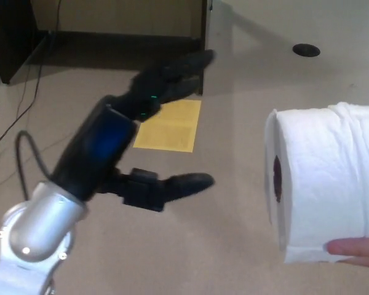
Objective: A person is holding a toilet paper roll and the robot extends its left hand to grab the roll by inserting its thumb into the gap in the middle and brings its hand down by its side. Then it extends its arm again to hand the toilet paper roll back to the person.
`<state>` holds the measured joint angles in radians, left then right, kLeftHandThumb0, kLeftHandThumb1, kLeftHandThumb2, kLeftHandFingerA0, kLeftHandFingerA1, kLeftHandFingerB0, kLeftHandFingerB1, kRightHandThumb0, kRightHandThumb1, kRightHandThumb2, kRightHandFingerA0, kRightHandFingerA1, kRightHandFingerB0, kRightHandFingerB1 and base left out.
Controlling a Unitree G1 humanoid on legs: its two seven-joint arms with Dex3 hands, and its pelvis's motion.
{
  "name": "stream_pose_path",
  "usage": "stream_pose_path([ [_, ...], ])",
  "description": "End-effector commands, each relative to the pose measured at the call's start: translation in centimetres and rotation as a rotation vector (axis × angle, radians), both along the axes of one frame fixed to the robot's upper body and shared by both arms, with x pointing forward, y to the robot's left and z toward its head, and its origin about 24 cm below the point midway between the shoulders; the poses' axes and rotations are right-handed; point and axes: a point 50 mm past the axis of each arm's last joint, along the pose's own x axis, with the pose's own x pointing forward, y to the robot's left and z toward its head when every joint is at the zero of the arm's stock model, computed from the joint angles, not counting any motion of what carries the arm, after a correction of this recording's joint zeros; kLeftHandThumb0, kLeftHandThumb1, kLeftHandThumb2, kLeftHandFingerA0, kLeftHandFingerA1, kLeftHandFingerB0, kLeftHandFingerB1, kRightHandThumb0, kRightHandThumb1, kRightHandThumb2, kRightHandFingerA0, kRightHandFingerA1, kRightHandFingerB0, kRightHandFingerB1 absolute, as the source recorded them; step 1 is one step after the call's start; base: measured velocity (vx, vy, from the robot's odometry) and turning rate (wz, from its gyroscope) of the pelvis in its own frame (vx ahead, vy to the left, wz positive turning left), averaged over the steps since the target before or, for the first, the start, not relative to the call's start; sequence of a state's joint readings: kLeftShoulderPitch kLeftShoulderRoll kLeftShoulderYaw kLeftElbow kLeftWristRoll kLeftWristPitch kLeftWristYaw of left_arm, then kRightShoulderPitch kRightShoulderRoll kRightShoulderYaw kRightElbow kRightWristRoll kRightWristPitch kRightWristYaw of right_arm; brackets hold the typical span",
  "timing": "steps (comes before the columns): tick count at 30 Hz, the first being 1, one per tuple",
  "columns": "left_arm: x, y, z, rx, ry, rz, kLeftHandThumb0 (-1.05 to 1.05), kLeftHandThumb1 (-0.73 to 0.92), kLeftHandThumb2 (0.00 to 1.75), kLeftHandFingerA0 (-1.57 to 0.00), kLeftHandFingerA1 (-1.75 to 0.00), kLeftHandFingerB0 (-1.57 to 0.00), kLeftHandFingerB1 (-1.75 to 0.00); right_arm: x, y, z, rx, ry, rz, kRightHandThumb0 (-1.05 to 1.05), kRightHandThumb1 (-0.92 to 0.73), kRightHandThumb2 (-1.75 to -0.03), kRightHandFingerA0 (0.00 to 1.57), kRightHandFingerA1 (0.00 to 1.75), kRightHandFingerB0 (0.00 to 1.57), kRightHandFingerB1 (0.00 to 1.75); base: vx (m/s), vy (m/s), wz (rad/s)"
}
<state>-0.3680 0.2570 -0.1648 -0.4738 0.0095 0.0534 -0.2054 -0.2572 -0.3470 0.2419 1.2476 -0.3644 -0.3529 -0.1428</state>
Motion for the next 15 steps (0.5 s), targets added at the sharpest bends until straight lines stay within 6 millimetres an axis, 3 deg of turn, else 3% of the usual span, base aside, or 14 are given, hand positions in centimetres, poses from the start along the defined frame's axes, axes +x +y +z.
stream_pose_path([
  [1, 0.1, -1.0, 0.1, 0.054, 0.012, 0.009, -0.43, 0.38, 0.59, -0.18, -0.37, -0.10, -0.31, 0.2, -0.4, 0.3, -0.023, 0.008, 0.019, -0.29, -0.61, -0.59, 0.55, 0.42, 0.48, 0.38, 0.00, 0.000, 0.00],
  [15, 2.3, -3.2, -0.3, 0.126, -0.019, 0.045, -0.49, 0.39, 0.63, -0.22, -0.40, -0.08, -0.32, 0.8, -0.2, 0.6, 0.000, -0.006, 0.021, -0.29, -0.61, -0.58, 0.60, 0.46, 0.49, 0.38, 0.00, 0.000, 0.00],
])
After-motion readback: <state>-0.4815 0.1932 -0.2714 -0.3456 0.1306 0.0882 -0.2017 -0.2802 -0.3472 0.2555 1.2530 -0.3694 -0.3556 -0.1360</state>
